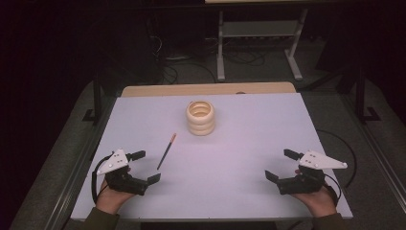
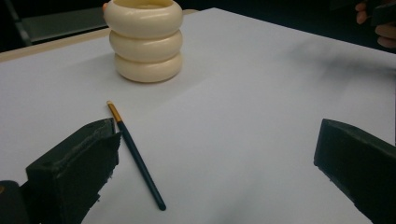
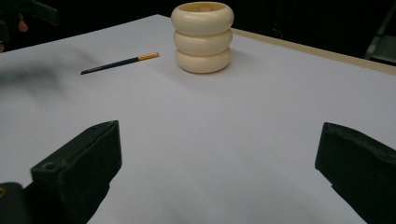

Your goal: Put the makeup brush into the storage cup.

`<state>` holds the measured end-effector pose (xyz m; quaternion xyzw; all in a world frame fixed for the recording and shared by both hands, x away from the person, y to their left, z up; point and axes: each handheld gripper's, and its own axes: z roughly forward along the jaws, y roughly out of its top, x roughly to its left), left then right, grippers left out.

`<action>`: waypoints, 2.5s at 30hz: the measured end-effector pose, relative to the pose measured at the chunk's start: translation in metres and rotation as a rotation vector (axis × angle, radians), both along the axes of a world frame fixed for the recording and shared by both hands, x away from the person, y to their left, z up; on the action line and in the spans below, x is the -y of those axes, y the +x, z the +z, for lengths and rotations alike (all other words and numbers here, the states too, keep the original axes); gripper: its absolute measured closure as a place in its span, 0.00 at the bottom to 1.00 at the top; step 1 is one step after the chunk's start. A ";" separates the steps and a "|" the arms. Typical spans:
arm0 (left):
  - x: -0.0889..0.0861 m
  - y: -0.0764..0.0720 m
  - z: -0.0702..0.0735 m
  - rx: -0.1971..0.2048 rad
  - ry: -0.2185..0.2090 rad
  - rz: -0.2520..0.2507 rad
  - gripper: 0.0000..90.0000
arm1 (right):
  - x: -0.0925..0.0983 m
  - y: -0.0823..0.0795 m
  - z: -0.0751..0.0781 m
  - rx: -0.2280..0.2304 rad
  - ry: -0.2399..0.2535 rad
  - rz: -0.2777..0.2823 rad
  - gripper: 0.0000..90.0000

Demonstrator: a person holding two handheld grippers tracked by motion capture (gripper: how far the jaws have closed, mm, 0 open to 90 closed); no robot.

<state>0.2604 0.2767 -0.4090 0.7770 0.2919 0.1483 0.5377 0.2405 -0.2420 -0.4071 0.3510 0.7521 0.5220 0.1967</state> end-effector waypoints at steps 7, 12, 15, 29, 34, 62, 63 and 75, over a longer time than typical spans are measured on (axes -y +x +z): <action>0.002 0.003 0.002 0.000 0.002 0.005 0.00 | 0.000 0.000 0.000 0.003 -0.002 0.000 0.00; 0.005 0.006 0.003 -0.003 0.003 0.006 0.00 | -0.001 0.000 0.000 0.005 -0.002 0.002 0.00; 0.006 0.008 0.004 0.005 0.010 0.006 0.00 | -0.001 0.000 0.001 0.005 0.001 0.000 0.00; 0.009 0.017 0.008 -0.001 0.014 0.022 0.00 | -0.001 0.000 0.001 0.006 0.001 -0.002 0.00; 0.008 0.020 0.010 0.000 0.008 0.029 0.00 | -0.001 0.000 0.001 0.006 0.003 -0.001 0.00; 0.010 0.042 0.018 -0.017 0.007 0.050 0.00 | -0.003 0.001 0.000 0.007 0.004 0.004 0.00; 0.011 0.042 0.019 -0.019 0.007 0.050 0.00 | -0.003 0.001 0.000 0.007 0.004 0.005 0.00; 0.014 0.052 0.021 -0.035 0.017 0.054 0.00 | -0.003 0.001 0.001 0.014 0.002 0.008 0.00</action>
